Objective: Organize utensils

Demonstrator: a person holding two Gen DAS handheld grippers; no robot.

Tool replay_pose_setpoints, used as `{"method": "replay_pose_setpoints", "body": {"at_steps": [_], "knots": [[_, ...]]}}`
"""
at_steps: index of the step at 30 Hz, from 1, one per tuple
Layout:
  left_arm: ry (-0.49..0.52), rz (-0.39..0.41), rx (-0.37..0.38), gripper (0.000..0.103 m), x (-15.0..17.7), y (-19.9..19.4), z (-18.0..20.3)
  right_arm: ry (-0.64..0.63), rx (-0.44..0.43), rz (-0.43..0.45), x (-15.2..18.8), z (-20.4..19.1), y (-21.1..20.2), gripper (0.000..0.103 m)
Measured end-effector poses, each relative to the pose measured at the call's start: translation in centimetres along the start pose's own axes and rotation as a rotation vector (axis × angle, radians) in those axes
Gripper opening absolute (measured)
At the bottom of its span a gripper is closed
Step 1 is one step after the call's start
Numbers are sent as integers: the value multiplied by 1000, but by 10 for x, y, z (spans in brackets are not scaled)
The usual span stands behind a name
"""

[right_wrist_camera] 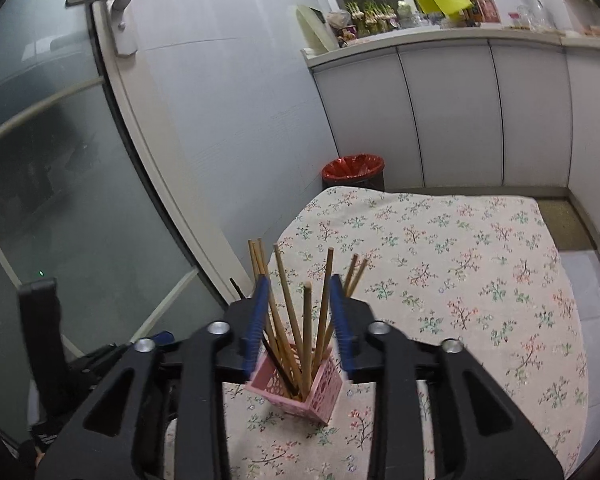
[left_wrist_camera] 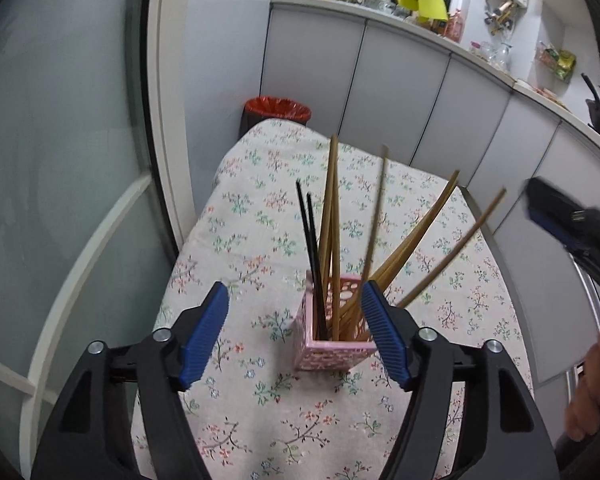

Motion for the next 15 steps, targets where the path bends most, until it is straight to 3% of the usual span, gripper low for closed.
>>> {"method": "replay_pose_setpoints", "body": {"at_steps": [4,8,13,15], "knots": [[-16,-44,4,78,11,-2,4,92,27,-48,7,21,-17,49],[9,-43,19,86,14,-15,18,63,106,-152,27,29,-23,56],[38,26,11,96,10,-39,38,2,112,-181,39,23,-48,89],[36,26,14,96,10,-43,45,-15,130,-162,37,24,-64,96]]}}
Point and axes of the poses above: each gripper's, at about its wrist camera, not at the fingertips, and y roughly the way its jaws point, z to its right, x to its underside, the point moved 9 cm from there along y, roughly the way its jaws point, and after that the axes turned 6 degrees about -y, right-handed, at the moved point
